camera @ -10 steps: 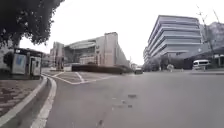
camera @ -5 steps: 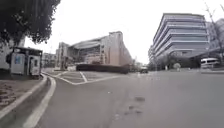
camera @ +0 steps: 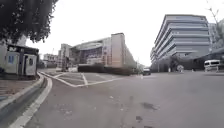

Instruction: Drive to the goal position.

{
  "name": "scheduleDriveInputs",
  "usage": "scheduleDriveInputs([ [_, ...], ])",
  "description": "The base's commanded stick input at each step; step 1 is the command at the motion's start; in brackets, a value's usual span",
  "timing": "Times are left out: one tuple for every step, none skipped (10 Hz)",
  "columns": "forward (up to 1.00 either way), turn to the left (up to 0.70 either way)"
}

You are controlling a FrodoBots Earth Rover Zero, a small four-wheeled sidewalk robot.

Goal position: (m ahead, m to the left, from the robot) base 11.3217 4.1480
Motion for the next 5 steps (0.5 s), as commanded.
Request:
scheduleDriveInputs([
  [0.70,0.00],
  [0.70,0.00],
  [0.70,0.00],
  [0.70,0.00],
  [0.70,0.00],
])
